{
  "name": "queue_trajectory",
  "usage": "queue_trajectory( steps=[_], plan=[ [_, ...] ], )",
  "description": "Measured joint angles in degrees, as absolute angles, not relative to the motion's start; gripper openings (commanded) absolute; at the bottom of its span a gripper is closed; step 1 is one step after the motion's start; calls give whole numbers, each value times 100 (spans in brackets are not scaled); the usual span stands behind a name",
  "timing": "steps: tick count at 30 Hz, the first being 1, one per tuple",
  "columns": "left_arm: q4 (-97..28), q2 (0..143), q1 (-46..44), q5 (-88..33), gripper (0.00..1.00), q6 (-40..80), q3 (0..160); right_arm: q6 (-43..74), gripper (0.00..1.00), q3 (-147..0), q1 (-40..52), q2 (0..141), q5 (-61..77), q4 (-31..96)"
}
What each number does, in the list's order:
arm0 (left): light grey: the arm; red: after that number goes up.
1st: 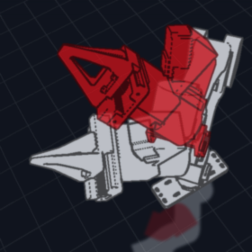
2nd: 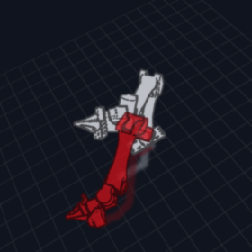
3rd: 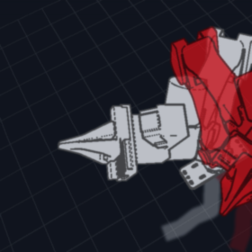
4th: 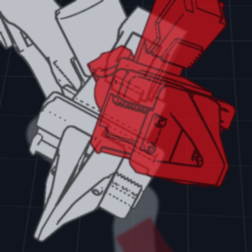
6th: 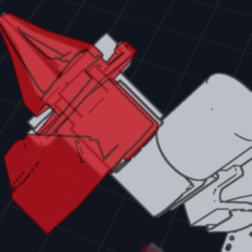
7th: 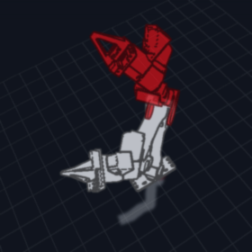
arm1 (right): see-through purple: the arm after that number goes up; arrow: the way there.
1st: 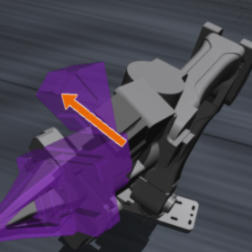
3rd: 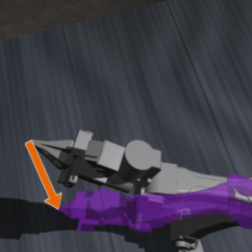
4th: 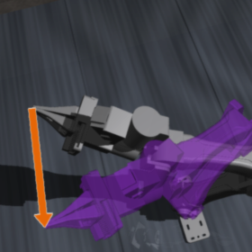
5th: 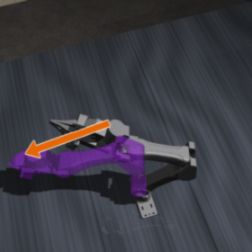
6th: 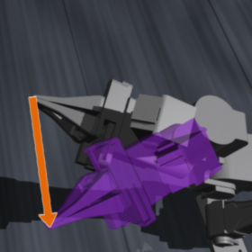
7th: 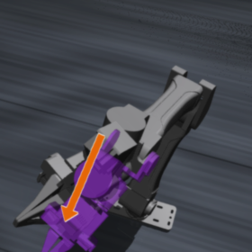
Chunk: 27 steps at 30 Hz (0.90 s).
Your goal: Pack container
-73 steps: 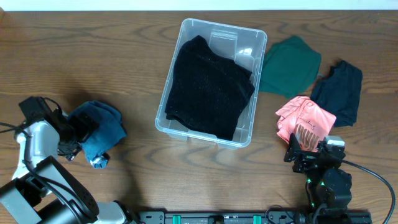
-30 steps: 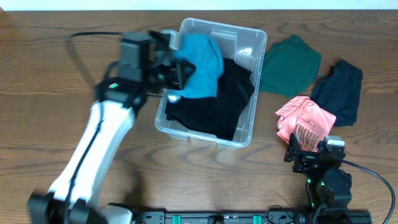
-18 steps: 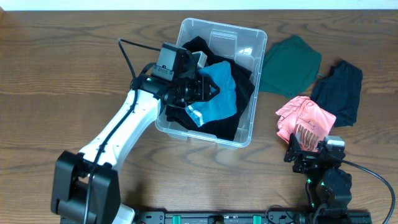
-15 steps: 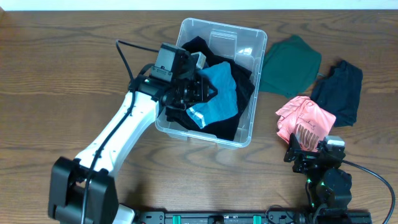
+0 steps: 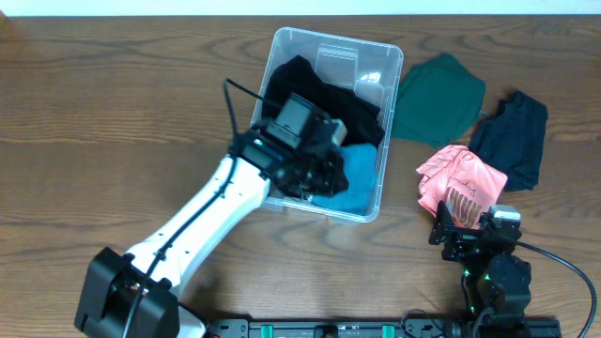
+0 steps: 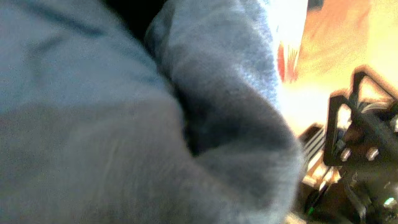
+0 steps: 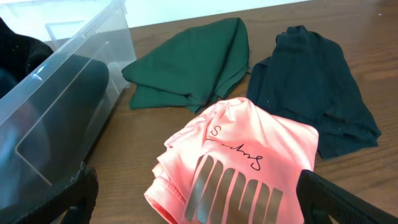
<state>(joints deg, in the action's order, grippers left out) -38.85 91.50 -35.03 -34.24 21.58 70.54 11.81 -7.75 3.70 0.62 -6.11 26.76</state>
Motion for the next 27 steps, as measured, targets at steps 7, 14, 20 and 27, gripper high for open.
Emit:
queue_trajectory(
  steps=[7,14,20,27],
  plan=[
    [-4040,9131,-3548,-2976,89,2112,7054,1181,99,-775,370,62,-609,2676],
    [-4007,8558,-2279,-2786,90,2117,7076,1181,99,-775,370,62,-609,2676],
    [-3815,7572,-875,-2692,95,2115,7295,1181,99,-775,370,62,-611,2676],
    [-3861,6600,517,-2010,98,2112,7349,1181,99,-775,370,62,-609,2676]
  ],
)
